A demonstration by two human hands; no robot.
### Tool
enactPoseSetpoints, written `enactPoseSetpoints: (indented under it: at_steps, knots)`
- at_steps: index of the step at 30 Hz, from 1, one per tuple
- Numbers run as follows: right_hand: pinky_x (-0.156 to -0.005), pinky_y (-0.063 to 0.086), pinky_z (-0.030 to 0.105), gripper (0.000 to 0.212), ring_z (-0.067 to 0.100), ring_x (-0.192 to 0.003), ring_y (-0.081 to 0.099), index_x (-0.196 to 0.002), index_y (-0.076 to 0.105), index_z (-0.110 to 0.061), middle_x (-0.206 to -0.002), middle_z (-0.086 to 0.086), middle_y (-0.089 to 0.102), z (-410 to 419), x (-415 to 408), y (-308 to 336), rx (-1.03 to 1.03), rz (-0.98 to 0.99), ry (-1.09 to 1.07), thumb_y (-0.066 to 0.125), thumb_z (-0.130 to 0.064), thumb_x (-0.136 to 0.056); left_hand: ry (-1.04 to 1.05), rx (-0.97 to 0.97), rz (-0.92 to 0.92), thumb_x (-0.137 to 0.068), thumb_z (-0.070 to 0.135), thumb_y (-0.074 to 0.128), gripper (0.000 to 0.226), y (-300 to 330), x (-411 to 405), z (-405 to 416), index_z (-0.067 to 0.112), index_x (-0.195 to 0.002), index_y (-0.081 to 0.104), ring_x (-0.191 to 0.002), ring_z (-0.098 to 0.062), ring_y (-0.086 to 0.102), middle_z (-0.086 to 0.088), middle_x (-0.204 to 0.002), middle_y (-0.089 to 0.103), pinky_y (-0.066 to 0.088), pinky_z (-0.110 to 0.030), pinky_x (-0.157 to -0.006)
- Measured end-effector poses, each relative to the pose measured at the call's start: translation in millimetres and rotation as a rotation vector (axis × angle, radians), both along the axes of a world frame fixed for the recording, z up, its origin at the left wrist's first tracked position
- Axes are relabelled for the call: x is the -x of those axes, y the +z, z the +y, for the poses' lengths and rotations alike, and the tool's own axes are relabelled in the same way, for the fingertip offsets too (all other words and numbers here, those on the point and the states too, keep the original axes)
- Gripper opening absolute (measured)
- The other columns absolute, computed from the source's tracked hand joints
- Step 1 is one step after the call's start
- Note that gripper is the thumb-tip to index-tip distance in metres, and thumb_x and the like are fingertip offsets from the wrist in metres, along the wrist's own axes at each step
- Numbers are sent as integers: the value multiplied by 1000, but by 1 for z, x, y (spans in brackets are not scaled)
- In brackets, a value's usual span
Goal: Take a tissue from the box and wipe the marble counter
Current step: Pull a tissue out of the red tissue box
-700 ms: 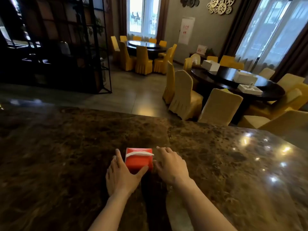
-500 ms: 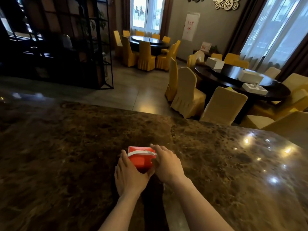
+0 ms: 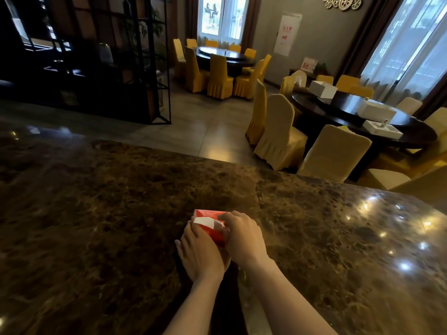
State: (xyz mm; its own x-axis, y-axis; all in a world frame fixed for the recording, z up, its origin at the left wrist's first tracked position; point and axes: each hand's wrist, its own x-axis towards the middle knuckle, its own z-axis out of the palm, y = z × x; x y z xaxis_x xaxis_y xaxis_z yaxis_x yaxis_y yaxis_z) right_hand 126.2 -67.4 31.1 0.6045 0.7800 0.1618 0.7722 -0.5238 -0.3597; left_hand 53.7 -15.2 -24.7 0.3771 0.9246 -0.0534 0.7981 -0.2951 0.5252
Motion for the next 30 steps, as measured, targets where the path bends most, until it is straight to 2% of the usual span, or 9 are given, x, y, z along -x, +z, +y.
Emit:
enactPoseSetpoints:
  at_steps: [3,7,13,17,21,23,27,30]
  knots:
    - [-92,58,35,30,17,-108,64,-119,71,-27,-120,-4,68,1,2,-4,27,-15,5,76,-22,-90,-42,8,-29,-79,49,85,114,-3,7,2,12,-159,13,-156,-27,25,-9,-169,24,17,-46,-130]
    - [-78,57,28,20,14,-95,63,-106,72,-28,-109,-7,64,-1,2,-3,-85,29,-82,76,-21,-88,-104,8,-87,-78,57,82,120,-2,21,8,21,-162,5,-155,-27,24,-6,-169,23,14,-46,-130]
    - [-73,57,24,22,8,-88,59,-106,70,-27,-105,-10,60,-8,-2,10,-279,81,-202,74,-11,-90,-163,-6,-51,-71,89,62,129,3,31,11,21,-162,2,-156,-29,24,-7,-170,20,15,-48,-128]
    - [-71,56,27,22,8,-85,57,-105,68,-24,-101,-10,58,-12,-8,28,-413,84,-247,69,-7,-92,-167,12,-26,-68,94,56,133,0,35,10,21,-162,-3,-157,-29,21,-7,-172,17,14,-49,-128]
    - [-66,43,13,19,0,-80,51,-104,66,-24,-103,-10,55,-22,-12,42,-496,78,-279,71,-10,-92,-164,-11,12,-67,98,50,134,-3,33,8,21,-161,-6,-157,-29,20,-8,-172,16,15,-48,-128]
    - [-66,36,10,19,-5,-81,48,-104,64,-23,-104,-8,54,-29,-17,49,-579,65,-338,68,-9,-92,-170,-9,37,-66,99,47,136,-3,34,9,19,-162,-6,-157,-30,20,-10,-172,15,15,-49,-129]
    - [-71,38,9,15,4,-86,51,-107,65,-18,-110,-2,59,-43,-26,63,-655,55,-443,65,-9,-95,-205,-186,45,-67,100,42,136,3,37,1,18,-161,-12,-159,-34,8,-16,-173,5,8,-51,-130]
    - [-72,40,11,12,5,-89,52,-104,64,-18,-107,-3,59,-60,-24,65,-639,19,-438,65,-10,-96,-398,-372,-26,-74,93,43,124,6,40,-21,22,-163,-6,-160,-33,2,-14,-174,4,7,-51,-130]
